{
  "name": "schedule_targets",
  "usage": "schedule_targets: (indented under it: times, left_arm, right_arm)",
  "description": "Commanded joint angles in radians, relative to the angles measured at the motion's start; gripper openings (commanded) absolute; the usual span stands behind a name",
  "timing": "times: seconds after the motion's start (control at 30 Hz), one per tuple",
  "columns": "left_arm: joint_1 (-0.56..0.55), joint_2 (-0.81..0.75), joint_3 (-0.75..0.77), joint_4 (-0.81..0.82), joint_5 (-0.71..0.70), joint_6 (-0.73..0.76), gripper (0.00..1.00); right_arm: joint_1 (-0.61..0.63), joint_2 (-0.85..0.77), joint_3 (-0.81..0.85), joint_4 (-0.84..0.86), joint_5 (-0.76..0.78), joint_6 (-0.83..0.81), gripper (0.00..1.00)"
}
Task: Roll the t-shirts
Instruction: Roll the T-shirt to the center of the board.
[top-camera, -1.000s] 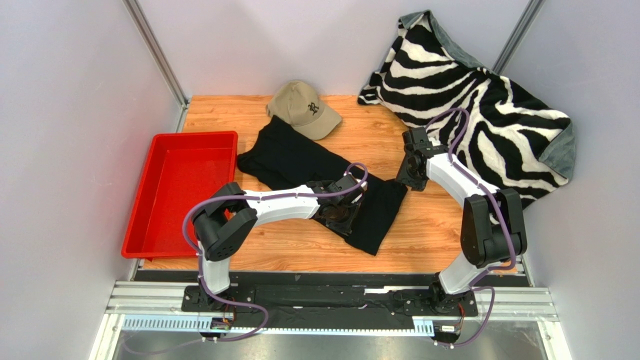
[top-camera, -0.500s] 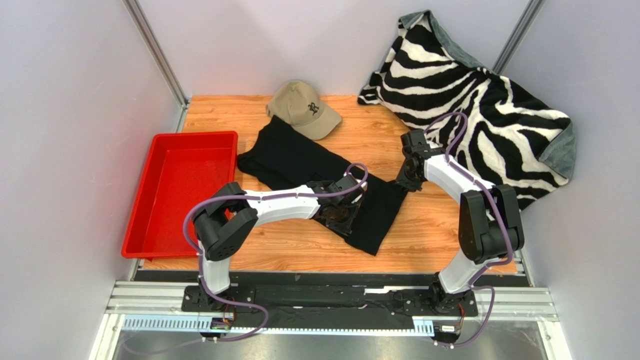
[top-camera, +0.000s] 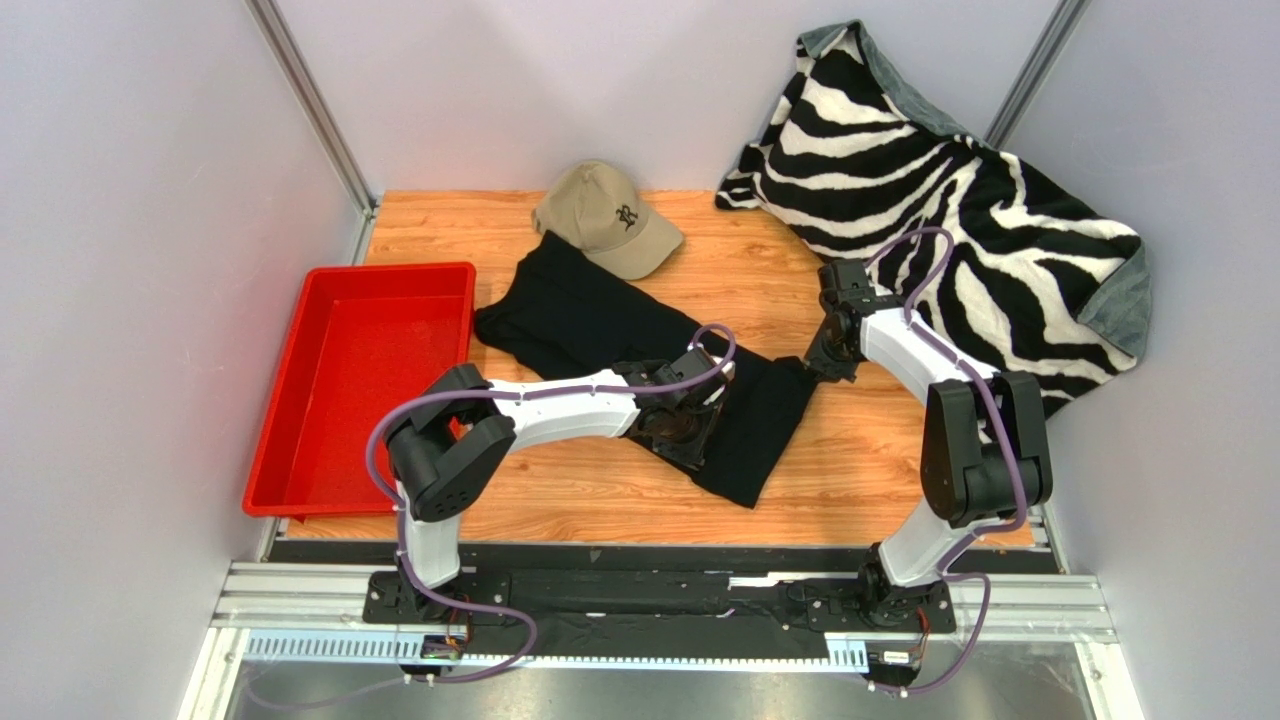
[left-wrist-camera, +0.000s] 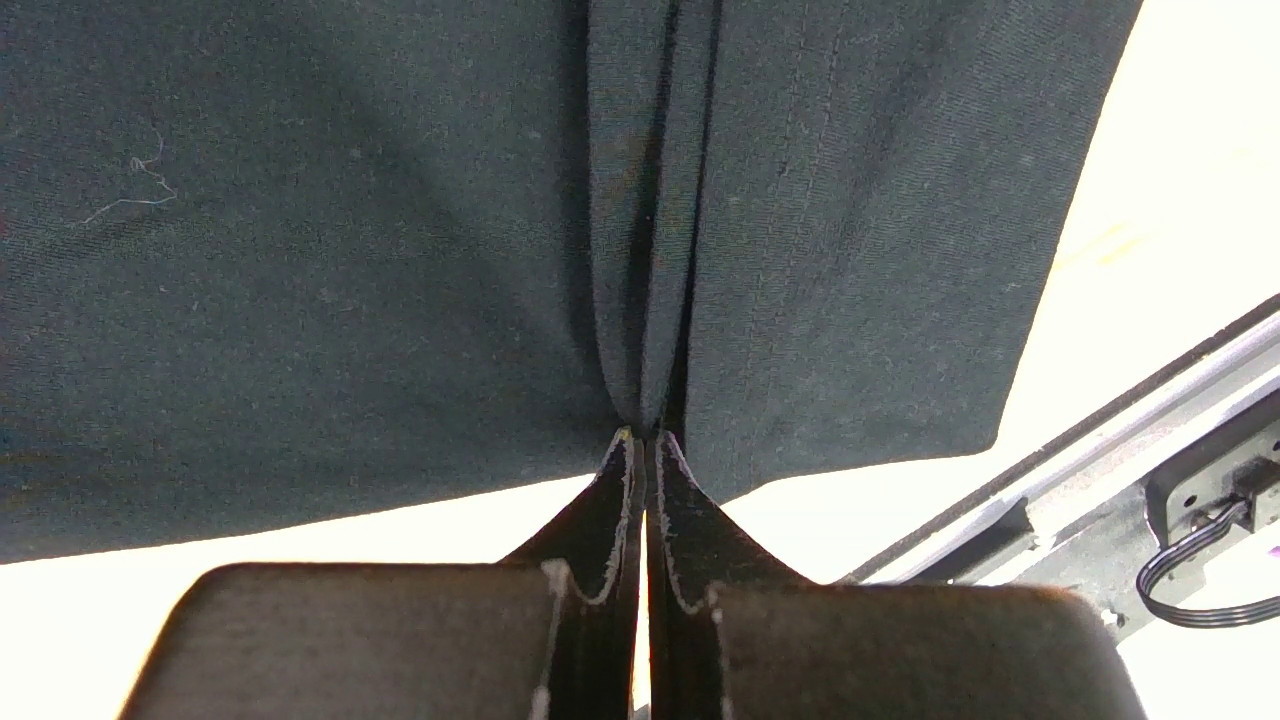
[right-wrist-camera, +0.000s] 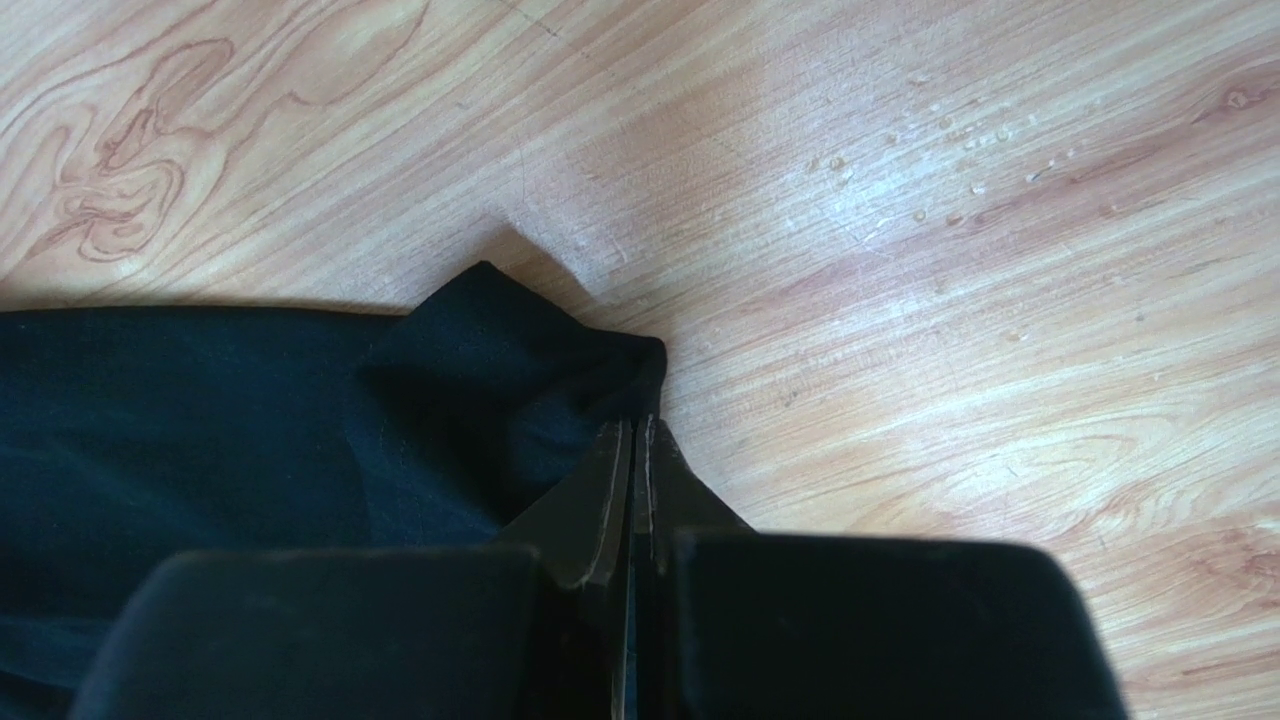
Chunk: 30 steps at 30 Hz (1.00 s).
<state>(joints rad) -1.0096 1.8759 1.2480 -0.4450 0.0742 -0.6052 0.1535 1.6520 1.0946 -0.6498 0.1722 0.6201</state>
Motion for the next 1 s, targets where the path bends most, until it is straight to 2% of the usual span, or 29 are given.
schedule_targets:
  times: [0.0, 0.23, 0.47, 0.73, 0.77, 0.8, 0.9, 0.97]
  left_arm:
    - [0.003, -0.006, -0.007, -0.008, 0.009, -0.005, 0.00]
    - [0.003, -0.021, -0.022, -0.012, -0.002, -0.002, 0.00]
    - [0.006, -0.031, -0.041, -0.008, -0.002, 0.002, 0.00]
    - [0.006, -0.072, -0.041, 0.031, 0.036, 0.044, 0.00]
    - [0.006, -0.081, -0.038, 0.029, 0.038, 0.054, 0.03]
    - [0.003, -0.095, -0.036, 0.023, 0.027, 0.064, 0.22]
    - [-0.013, -0.161, -0.027, -0.009, -0.028, 0.099, 0.40]
    - [-0.035, -0.204, -0.015, -0.046, -0.066, 0.120, 0.44]
  right_arm:
    - [-0.022, -0.029, 0.001, 0.032, 0.035, -0.014, 0.00]
    - [-0.029, 0.025, 0.099, -0.030, 0.134, -0.040, 0.00]
    - [-0.031, 0.000, 0.143, -0.066, 0.180, -0.045, 0.00]
    - [-0.002, 0.002, 0.096, -0.042, 0.138, -0.039, 0.00]
    - [0.007, 0.006, 0.090, -0.036, 0.132, -0.034, 0.00]
    - [0.011, 0.011, 0.084, -0.031, 0.122, -0.030, 0.00]
    - [0.011, 0.022, 0.077, -0.017, 0.090, -0.023, 0.00]
    - [0.011, 0.026, 0.085, -0.011, 0.070, -0.022, 0.00]
